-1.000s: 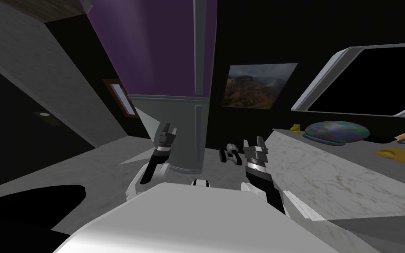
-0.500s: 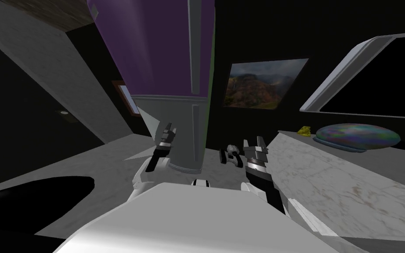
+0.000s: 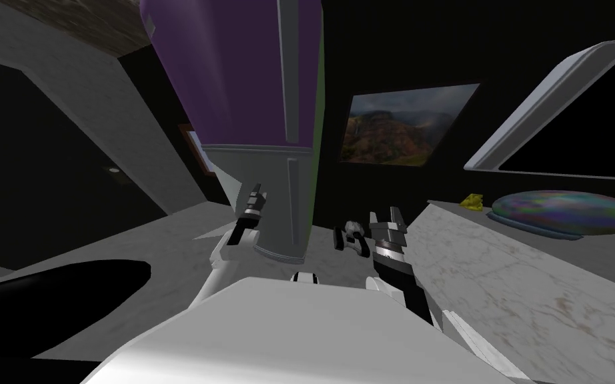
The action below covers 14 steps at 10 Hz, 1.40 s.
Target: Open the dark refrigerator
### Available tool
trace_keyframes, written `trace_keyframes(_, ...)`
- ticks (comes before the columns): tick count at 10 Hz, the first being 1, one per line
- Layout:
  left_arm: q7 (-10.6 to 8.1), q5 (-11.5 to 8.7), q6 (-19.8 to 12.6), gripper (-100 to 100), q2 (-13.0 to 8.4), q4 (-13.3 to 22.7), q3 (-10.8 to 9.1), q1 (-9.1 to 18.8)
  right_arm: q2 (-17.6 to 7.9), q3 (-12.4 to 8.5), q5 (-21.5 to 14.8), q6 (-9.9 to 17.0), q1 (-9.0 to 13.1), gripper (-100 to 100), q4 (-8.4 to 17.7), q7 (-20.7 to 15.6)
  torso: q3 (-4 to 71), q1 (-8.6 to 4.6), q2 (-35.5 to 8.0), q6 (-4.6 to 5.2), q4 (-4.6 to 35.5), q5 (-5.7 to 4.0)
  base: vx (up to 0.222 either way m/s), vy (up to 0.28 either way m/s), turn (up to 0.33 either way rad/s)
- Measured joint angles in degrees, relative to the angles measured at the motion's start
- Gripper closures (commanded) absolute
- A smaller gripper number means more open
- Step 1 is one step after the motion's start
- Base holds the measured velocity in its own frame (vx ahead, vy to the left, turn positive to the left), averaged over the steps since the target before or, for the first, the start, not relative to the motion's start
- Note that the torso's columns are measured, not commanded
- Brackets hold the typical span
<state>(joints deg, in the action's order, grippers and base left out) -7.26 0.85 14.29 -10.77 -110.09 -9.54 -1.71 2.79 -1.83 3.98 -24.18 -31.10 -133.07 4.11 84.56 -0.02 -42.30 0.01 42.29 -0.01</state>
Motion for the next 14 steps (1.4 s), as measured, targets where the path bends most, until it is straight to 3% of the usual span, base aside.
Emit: trace_keyframes(14, 1.24, -6.0, -15.6, -100, -2.9, 19.8, -10.12, 22.5, 0.0, 0.0, 0.0, 0.0, 0.0, 0, 0.0, 0.0, 0.2, 0.11, 0.3, 0.13, 0.0, -0.02, -0.02, -0.082, 0.074)
